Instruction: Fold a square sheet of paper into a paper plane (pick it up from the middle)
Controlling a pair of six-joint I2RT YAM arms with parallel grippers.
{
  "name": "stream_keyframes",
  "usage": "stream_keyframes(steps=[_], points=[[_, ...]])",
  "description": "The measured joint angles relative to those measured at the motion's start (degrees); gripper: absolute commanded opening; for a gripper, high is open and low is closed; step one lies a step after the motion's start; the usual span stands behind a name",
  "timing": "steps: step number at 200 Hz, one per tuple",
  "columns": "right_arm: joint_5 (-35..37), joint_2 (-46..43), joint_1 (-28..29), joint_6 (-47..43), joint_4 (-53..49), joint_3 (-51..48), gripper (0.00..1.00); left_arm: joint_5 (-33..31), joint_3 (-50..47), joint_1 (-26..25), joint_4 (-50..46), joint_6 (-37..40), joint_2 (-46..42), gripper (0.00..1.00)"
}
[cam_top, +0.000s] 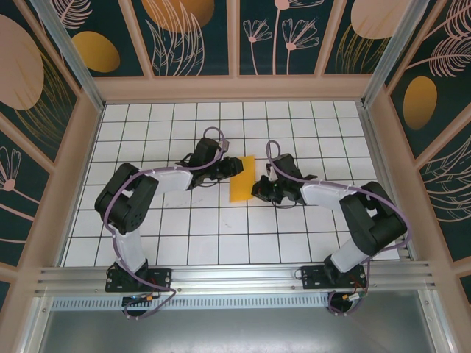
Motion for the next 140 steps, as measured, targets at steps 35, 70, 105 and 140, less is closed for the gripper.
stream_keyframes(steps=[35, 70, 105, 140], points=[[-1.3, 0.5, -0.5, -1.8, -1.9, 0.0, 0.07, -0.8, 1.5, 0.0, -0.9, 0.1, 3.4, 0.29], [-1.3, 0.5, -2.1, -0.4, -1.3, -0.2, 0.11, -3.7, 2.1, 0.0, -3.1, 0.2, 4.5, 0.27], [-2.1, 0.4, -2.1, 2.7, 0.9, -1.5, 0.07, -5.1, 2.1, 0.0, -3.6, 0.2, 5.4, 0.27], [-2.3, 0.4, -2.0, 4.3, 2.4, -1.5, 0.06, -5.4, 2.1, 0.0, -3.5, 0.2, 5.8, 0.27]])
